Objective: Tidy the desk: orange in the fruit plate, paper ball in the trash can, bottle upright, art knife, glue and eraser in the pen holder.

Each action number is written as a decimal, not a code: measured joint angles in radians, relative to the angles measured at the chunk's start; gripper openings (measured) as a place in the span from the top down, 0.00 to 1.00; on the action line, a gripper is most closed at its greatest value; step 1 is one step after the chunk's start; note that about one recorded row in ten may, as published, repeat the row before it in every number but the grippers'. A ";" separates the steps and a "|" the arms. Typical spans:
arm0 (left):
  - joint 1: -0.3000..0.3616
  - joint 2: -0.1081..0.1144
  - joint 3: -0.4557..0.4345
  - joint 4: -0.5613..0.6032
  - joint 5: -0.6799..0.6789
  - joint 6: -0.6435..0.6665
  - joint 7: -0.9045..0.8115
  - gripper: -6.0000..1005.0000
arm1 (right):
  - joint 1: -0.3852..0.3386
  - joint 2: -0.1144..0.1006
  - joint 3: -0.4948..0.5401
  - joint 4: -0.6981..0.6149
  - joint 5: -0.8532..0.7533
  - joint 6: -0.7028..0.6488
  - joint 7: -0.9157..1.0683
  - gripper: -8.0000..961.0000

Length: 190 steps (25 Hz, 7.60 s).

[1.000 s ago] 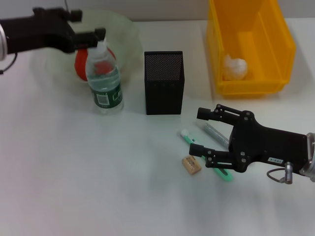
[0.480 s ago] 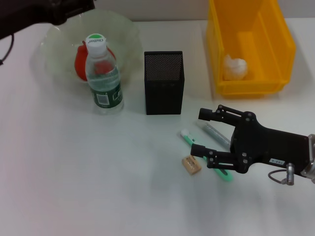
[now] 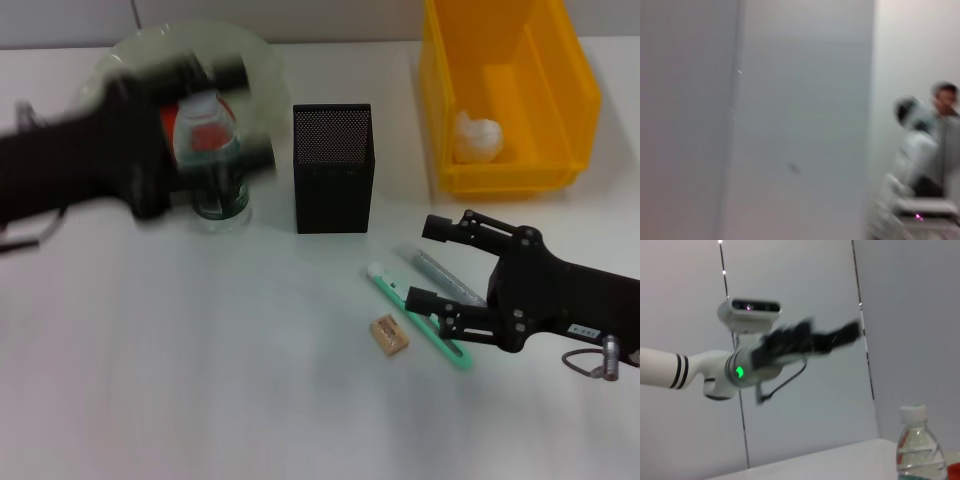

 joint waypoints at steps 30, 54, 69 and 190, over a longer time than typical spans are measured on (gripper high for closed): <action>-0.005 -0.021 -0.006 -0.148 0.434 0.130 0.140 0.22 | 0.013 -0.016 0.123 -0.949 -0.165 -0.188 1.133 0.16; -0.030 -0.025 -0.006 -0.256 0.421 0.092 0.252 0.22 | 0.447 -0.088 -0.128 -0.932 -0.772 -0.274 1.644 0.16; -0.027 -0.025 -0.006 -0.284 0.416 0.077 0.281 0.22 | 0.591 -0.036 -0.330 -0.535 -0.849 0.051 1.675 0.16; -0.021 -0.023 -0.028 -0.361 0.393 0.038 0.372 0.22 | 0.677 0.012 -0.684 -0.235 -0.773 0.299 1.778 0.54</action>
